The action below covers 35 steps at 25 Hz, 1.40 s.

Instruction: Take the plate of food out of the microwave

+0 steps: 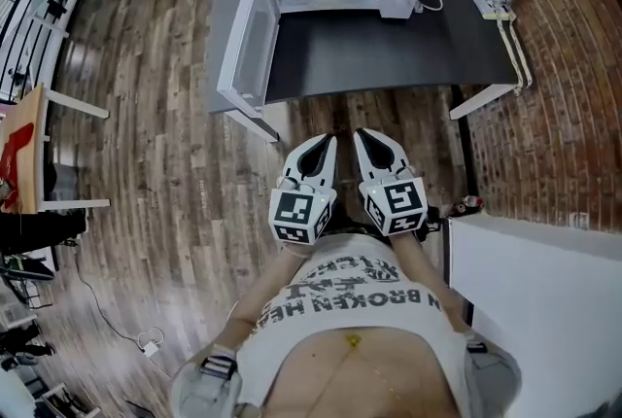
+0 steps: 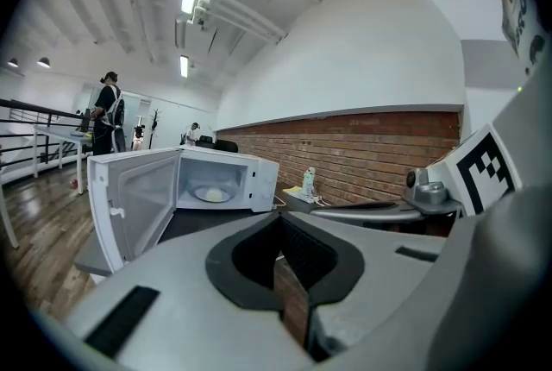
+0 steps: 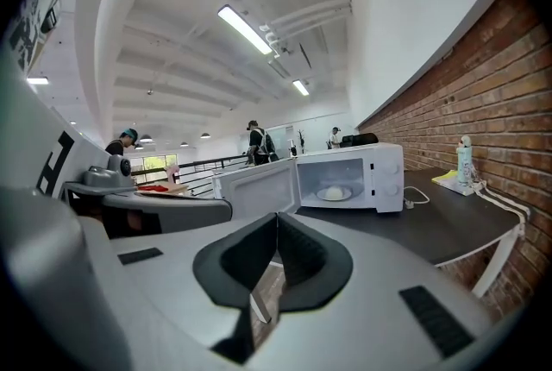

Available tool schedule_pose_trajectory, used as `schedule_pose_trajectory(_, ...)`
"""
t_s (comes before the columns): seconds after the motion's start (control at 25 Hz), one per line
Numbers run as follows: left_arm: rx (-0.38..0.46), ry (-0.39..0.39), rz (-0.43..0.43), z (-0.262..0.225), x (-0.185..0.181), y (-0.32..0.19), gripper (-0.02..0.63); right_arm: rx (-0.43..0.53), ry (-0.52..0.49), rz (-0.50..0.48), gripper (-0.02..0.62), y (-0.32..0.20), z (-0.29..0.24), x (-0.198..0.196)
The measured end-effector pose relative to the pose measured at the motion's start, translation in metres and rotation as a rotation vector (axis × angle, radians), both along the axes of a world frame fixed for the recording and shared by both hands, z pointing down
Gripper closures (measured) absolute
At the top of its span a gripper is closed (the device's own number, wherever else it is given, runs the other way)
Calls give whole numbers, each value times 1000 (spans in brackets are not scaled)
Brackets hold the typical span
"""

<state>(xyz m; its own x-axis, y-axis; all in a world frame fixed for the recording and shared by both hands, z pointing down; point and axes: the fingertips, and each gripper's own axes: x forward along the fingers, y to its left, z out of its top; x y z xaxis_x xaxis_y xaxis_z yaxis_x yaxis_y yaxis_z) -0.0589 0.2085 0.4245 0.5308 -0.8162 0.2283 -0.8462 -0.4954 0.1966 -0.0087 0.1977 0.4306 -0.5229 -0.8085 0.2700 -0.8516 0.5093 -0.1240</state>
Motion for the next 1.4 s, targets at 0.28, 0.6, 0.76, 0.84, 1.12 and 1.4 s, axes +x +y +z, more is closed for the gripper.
schedule_pose_trajectory(0.28, -10, 3, 5, 4, -23, -28, 600, -10, 1, 22, 586, -28, 6, -20)
schedule_pose_trajectory(0.6, -22, 17, 19, 7, -32, -49, 600, -15, 12, 35, 586, -51, 5, -29)
schedule_pose_trajectory(0.76, -29, 21, 19, 8, -29, -68, 600, -25, 11, 24, 586, -68, 5, -31)
schedule_pose_trajectory(0.84, -31, 24, 17, 10, -26, -80, 600, -31, 9, 17, 586, -81, 7, -30)
schedule_pose_trajectory(1.12, -38, 10, -19, 13, -17, -147, 600, -7, 28, -36, 586, -151, 6, -25)
schedule_pose_trajectory(1.4, -38, -13, -75, 6, -2, -216, 600, 0, -1, -121, 586, -222, -5, -19)
